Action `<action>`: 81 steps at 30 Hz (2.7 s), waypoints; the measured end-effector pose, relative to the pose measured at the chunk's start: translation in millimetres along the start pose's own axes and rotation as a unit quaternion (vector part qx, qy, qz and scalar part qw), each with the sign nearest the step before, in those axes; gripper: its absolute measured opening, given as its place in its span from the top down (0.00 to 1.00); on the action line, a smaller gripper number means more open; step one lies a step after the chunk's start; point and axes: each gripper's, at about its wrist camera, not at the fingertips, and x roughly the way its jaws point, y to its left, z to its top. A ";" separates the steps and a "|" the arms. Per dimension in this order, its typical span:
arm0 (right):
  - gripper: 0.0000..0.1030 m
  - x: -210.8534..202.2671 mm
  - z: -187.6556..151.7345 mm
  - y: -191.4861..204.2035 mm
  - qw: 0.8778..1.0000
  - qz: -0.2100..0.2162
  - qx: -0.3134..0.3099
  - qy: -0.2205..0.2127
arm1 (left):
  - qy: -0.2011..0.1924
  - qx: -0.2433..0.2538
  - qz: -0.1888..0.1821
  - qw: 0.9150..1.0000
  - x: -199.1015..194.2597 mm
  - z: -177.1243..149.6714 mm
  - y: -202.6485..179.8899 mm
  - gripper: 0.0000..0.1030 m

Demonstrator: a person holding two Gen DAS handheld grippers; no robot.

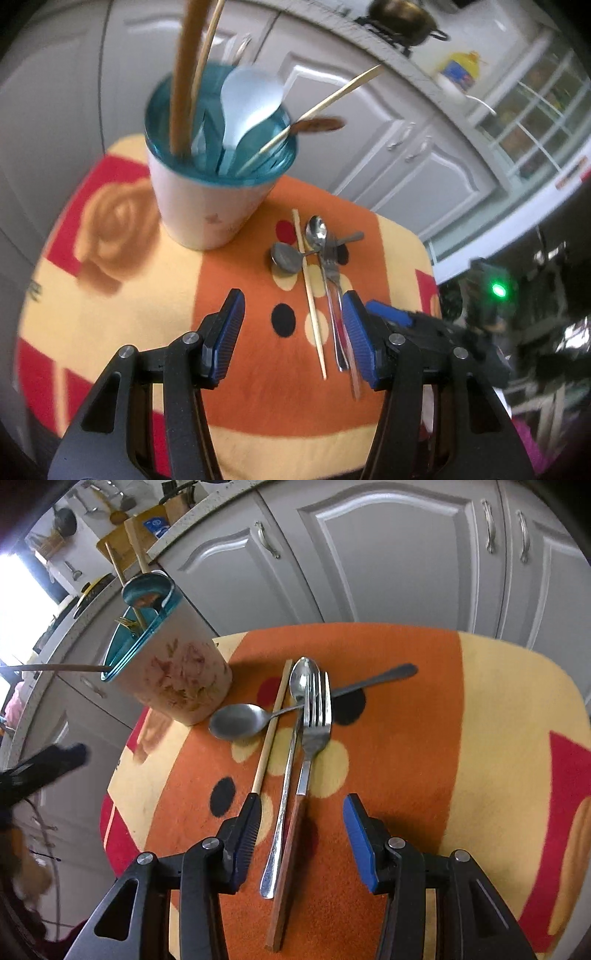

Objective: Organize utensils
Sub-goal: 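Grasp a metal spoon with the left tool while the right tool grasps a silver fork, then lift the spoon with the left tool while the right tool carries the fork to the cup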

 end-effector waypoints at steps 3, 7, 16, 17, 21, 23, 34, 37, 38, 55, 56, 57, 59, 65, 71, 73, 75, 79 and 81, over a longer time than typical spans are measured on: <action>0.59 2.3 5.9 -2.7 1.000 0.002 -0.002 -0.003 | 0.000 -0.027 0.006 1.000 23.0 2.1 4.6 0.47; 0.66 9.5 8.3 2.0 1.000 -0.007 -0.024 0.015 | -0.001 -0.049 0.020 0.999 44.6 6.4 7.9 0.47; 0.70 10.9 27.1 -9.7 1.000 0.014 -0.016 -0.010 | -0.005 -0.084 0.043 0.995 75.5 11.8 10.9 0.47; 0.70 11.2 34.3 -13.8 0.999 0.022 -0.021 -0.014 | -0.006 -0.088 0.043 0.995 77.6 12.8 11.0 0.47; 0.70 18.3 55.6 -23.8 0.998 0.041 -0.035 -0.017 | -0.005 -0.100 0.040 0.994 82.2 16.0 13.5 0.48; 0.70 26.2 64.7 -25.4 0.997 0.052 -0.047 -0.018 | -0.001 -0.109 0.039 0.993 85.7 17.5 15.8 0.48; 0.94 51.5 78.5 -37.7 0.995 0.098 -0.028 -0.019 | 0.004 -0.129 0.054 0.990 101.1 19.9 17.8 0.50; 0.95 40.6 73.4 -41.2 0.996 0.086 -0.029 -0.025 | 0.005 -0.140 0.058 0.988 105.4 20.7 19.5 0.75; 0.96 34.5 70.0 -43.7 0.996 0.085 -0.026 -0.026 | 0.007 -0.145 0.056 0.988 107.3 20.8 20.4 0.81; 0.68 -6.8 27.3 -68.8 0.996 0.088 -0.001 -0.031 | 0.023 -0.121 0.023 0.992 67.8 3.6 39.7 0.95; 0.68 -4.5 30.0 -66.0 0.996 0.088 -0.008 -0.033 | 0.022 -0.119 0.025 0.992 61.6 2.2 44.0 0.96; 0.68 -1.6 32.9 -63.8 0.996 0.085 -0.015 -0.030 | 0.023 -0.116 0.026 0.993 56.7 0.4 47.4 0.96; 0.68 6.6 39.7 -61.4 0.996 0.086 -0.021 -0.022 | 0.028 -0.109 0.030 0.993 45.6 -2.3 55.9 0.96; 0.79 25.5 51.1 -65.5 0.994 0.109 -0.028 -0.014 | 0.057 -0.086 0.046 0.994 15.8 -6.9 84.9 0.95; 0.97 19.6 44.5 -60.1 0.992 0.115 -0.042 -0.007 | 0.077 -0.078 0.041 0.993 20.7 -6.4 103.2 0.95; 0.97 17.1 41.7 -59.5 0.992 0.117 -0.041 0.001 | 0.086 -0.084 0.034 0.992 26.6 -7.8 108.4 0.95; 0.97 14.3 38.9 -60.8 0.993 0.113 -0.043 0.006 | 0.090 -0.084 0.029 0.992 28.6 -10.2 108.9 0.90; 0.97 12.8 35.6 -69.9 0.992 0.118 -0.028 0.015 | 0.105 -0.091 0.011 0.990 34.4 -15.4 106.1 0.71; 0.96 12.7 35.2 -75.4 0.992 0.128 -0.018 0.015 | 0.108 -0.089 0.011 0.990 35.2 -17.1 103.9 0.71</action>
